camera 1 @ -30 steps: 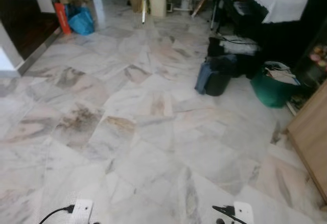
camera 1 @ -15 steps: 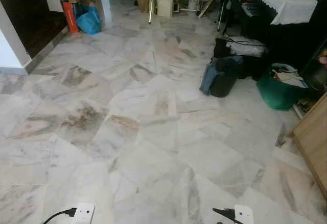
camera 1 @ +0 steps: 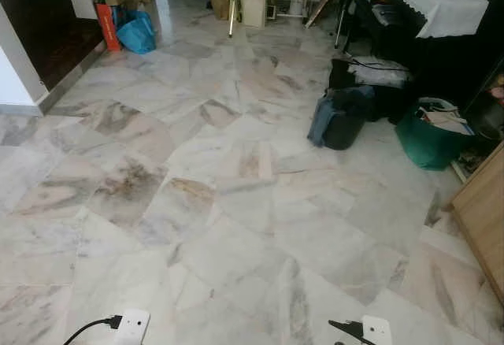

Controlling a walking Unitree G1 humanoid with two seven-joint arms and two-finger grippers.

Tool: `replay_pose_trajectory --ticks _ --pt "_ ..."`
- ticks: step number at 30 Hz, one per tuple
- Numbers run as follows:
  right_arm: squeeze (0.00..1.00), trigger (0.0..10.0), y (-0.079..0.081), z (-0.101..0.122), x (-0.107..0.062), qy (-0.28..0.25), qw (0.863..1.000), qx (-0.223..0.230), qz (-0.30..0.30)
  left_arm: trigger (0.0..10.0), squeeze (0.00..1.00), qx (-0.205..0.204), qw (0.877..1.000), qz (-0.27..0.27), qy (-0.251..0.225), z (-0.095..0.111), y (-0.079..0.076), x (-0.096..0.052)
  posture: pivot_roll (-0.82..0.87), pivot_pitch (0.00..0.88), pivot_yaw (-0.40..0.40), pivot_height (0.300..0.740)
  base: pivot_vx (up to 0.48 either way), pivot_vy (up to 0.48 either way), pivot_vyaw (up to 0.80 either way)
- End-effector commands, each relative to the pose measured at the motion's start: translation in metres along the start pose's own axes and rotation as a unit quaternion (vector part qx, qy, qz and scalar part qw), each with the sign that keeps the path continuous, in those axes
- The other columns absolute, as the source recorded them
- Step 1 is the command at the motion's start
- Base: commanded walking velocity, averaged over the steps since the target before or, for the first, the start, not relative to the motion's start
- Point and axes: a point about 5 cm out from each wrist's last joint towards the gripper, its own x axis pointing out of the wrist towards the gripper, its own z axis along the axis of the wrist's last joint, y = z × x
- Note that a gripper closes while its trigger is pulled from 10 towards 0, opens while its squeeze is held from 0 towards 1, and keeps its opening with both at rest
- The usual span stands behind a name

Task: Move the pillow to the sofa from floor

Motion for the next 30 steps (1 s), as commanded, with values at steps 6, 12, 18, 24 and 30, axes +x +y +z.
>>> replay_pose_trajectory --ticks 6,12,18,24,30 --pt "0.00 10.0 0.0038 -0.0038 -0.0002 0.007 1.000 -0.003 0.006 10.0 0.00 0.016 1.000 -0.003 0.011 -0.0053 0.0014 -0.0011 0.08 0.000 -0.025 0.740 0.000 0.000 0.00" --pt "0.00 10.0 0.0043 -0.0025 0.0001 0.006 1.000 -0.010 0.009 10.0 0.00 0.015 1.000 -0.002 0.013 -0.0053 0.0019 -0.0010 0.08 0.000 -0.023 0.740 0.000 0.000 0.00" --pt "0.00 10.0 0.0027 -0.0021 0.0000 0.005 1.000 0.000 0.003 10.0 0.00 0.018 1.000 -0.002 0.012 -0.0052 0.0025 -0.0011 0.07 0.000 -0.019 0.740 0.000 0.000 0.00" --pt "0.00 10.0 0.0032 -0.0019 0.0001 0.003 1.000 0.010 0.002 10.0 0.00 0.021 1.000 -0.003 0.010 -0.0042 0.0034 -0.0012 0.07 0.000 -0.016 0.740 0.000 0.000 0.00" --pt "0.00 10.0 0.0048 -0.0045 -0.0001 0.007 1.000 0.009 0.003 10.0 0.00 0.020 1.000 -0.002 0.012 -0.0046 0.0044 -0.0013 0.07 0.000 -0.014 0.740 0.000 0.000 0.00"
